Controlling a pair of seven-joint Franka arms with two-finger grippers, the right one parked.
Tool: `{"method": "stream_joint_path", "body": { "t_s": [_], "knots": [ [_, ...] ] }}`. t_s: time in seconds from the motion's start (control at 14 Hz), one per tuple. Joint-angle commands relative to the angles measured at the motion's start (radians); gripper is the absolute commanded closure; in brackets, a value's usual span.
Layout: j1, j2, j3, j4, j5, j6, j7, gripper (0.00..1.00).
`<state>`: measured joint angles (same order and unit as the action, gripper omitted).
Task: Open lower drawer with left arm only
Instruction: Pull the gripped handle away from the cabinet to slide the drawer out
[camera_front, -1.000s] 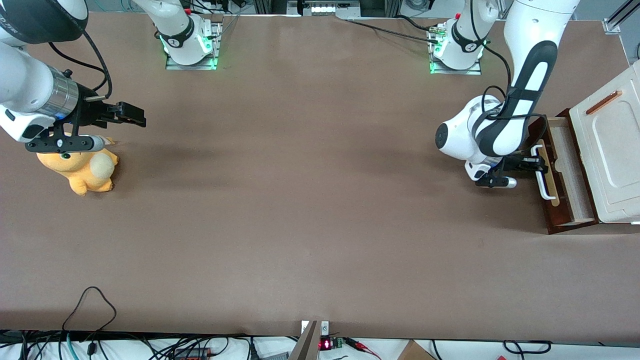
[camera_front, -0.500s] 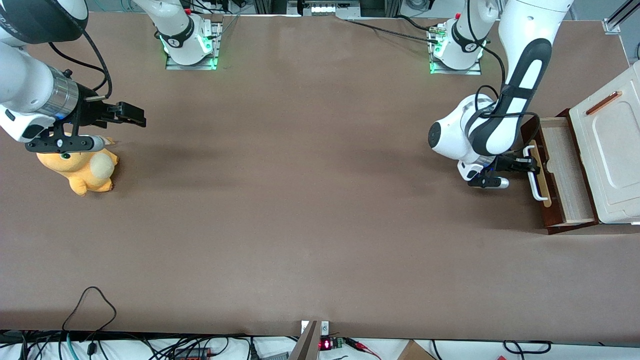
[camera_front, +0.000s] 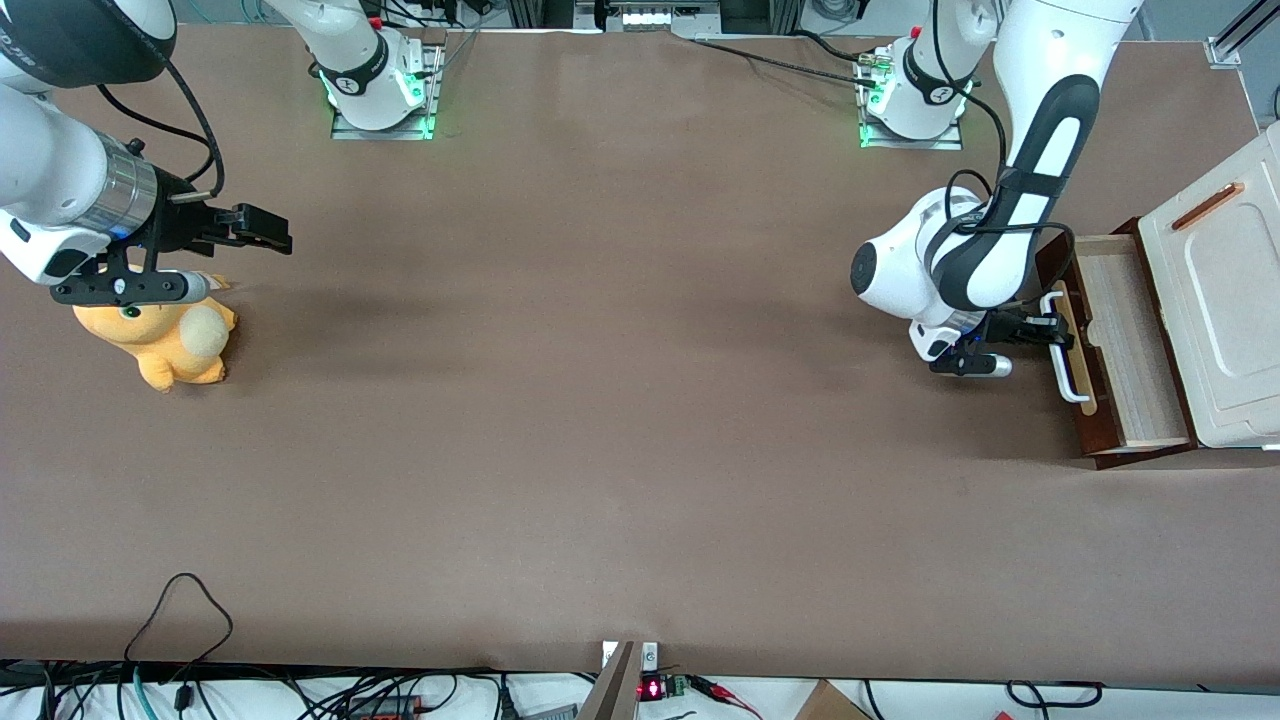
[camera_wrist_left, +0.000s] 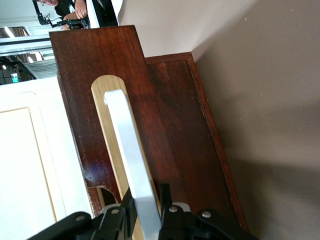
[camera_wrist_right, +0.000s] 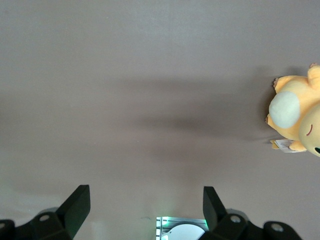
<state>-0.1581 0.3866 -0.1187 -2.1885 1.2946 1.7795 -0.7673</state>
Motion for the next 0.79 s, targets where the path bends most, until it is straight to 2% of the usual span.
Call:
{"method": "stream_joint_path", "body": {
  "t_s": [0.0,0.07,0.21,0.36,0.57,0.71],
  "knots": [
    [-0.061,-0.021,-0.045,0.095,0.022,0.032,0.125,0.15],
    [-0.060,-0.025,-0.045,0.095,0.022,0.034,0.128,0.00],
    [-0.058,-0.047,-0.047,0.095,0.020,0.035,0.132,0.00],
    [-0.054,-0.090,-0.050,0.095,-0.041,0.038,0.132,0.00],
    [-0.043,-0.205,-0.055,0.128,-0.254,0.069,0.146,0.00],
    [-0.008,-0.262,-0.055,0.200,-0.468,0.074,0.292,0.00]
  ]
}}
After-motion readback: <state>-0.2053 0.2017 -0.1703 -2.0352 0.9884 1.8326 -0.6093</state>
